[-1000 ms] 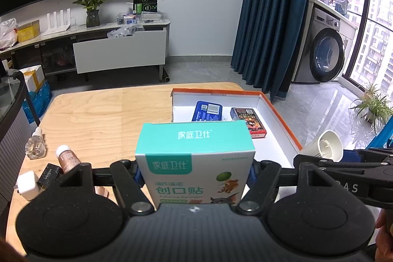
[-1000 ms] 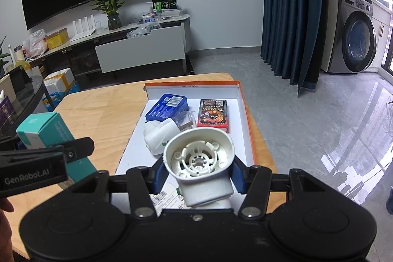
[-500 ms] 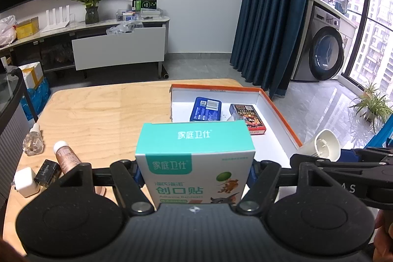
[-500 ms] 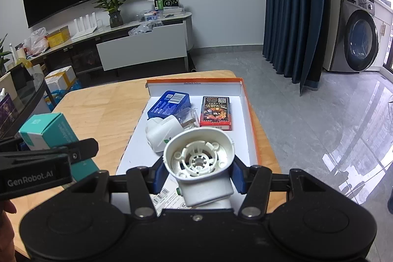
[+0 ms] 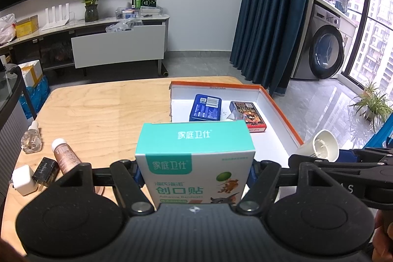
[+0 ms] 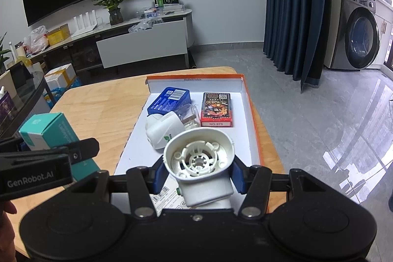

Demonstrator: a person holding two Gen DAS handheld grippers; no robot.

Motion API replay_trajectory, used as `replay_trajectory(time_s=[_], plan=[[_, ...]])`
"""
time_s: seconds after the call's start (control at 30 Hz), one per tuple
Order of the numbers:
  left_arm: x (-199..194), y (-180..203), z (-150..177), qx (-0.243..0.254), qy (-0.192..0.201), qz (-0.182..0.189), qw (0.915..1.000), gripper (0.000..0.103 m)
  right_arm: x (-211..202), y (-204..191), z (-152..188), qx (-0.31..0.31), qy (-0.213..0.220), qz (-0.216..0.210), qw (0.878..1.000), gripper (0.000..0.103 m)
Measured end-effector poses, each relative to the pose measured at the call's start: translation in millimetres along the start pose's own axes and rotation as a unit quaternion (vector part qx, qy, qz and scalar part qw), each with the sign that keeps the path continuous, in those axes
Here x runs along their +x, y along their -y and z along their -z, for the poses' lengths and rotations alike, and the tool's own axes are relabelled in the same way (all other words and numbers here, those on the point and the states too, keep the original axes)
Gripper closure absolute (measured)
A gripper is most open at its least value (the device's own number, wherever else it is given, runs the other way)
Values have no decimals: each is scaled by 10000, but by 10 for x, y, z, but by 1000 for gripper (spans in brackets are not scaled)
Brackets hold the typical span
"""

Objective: Organize rigid objects
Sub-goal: 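Hold the teal box and white diffuser above the white box with both tools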

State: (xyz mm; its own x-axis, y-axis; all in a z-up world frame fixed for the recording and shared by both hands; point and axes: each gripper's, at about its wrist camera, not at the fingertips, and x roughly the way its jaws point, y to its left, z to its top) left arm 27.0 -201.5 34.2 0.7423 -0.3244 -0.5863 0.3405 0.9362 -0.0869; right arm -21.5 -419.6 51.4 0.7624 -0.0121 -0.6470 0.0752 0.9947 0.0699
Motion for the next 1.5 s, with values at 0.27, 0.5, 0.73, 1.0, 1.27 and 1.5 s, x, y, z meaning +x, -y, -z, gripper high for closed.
replay_trajectory(time_s=[0.27,0.5,0.73,1.0,1.27,1.5], plan=[[25,25,27,1,-39,6,10000,31,33,-8,0,5,-38,-15,10000,39],[38,47,41,14,-60,20,10000,31,51,-4,5,17,-57,-11,10000,39],[44,63,42,33,-71,38,10000,31,53,3,-1,21,-59,9,10000,39],[52,78,52,46,-78,47,9999,31,59,14,-4,25,-73,19,10000,39],[76,108,53,73,-106,77,9999,31,61,24,-5,28,-79,35,10000,39],[102,149,39,127,-122,87,9998,31,92,12,-12,36,-105,40,9999,39]])
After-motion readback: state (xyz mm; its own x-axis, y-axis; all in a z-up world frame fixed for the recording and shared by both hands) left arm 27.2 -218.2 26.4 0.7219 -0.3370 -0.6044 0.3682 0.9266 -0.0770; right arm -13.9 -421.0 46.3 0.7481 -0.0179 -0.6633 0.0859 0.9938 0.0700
